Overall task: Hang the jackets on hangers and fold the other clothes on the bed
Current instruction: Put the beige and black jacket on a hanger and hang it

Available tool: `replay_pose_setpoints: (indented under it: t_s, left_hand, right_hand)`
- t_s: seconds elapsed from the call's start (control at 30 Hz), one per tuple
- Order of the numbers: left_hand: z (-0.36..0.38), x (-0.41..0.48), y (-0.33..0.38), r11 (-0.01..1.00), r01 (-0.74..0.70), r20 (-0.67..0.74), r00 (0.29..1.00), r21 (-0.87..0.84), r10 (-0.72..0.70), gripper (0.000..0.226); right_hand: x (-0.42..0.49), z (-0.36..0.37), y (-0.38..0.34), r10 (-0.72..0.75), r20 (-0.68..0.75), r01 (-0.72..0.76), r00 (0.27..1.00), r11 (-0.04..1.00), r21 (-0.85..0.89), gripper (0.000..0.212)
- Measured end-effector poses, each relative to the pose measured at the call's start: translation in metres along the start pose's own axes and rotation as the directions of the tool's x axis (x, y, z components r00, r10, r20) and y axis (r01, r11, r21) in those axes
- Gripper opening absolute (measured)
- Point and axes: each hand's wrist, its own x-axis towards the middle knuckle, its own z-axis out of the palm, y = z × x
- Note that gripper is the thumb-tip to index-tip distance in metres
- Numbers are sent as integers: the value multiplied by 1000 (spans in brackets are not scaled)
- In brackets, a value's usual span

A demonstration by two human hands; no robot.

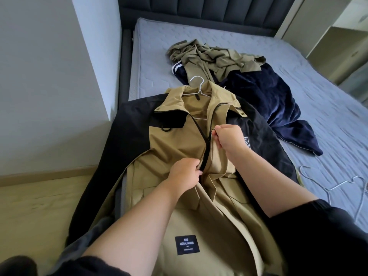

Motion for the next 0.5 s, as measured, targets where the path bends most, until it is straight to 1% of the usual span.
replay_pose_setpoints:
  t_s: [0.07,0.2,0.3,0.37,0.5]
  left_hand:
    - [1,-1,-2,1000,11,13,1000,-4,-11,38]
    - [4,-4,-8,999,25,60,998,-26,-23,13]
    - [8,-6,-12,998,49,63,997,-38,-46,18]
    - [10,-6,-17,996,81,94,993,-39,-77,25]
    - [12,-8,-22,990,141,156,978,-17,-137,31]
  right_hand:
    - [-2,1,-2,-28,-25,28,999,1000,-2,35]
    - [-8,4,-6,-134,-78,131,988,990,-43,33]
    - [-13,4,-7,-215,-99,207,972,975,-79,30]
    - [-15,6,-6,-240,-107,231,965,968,-95,32]
    - [-19,9,-6,-229,-131,229,965,973,-13,35]
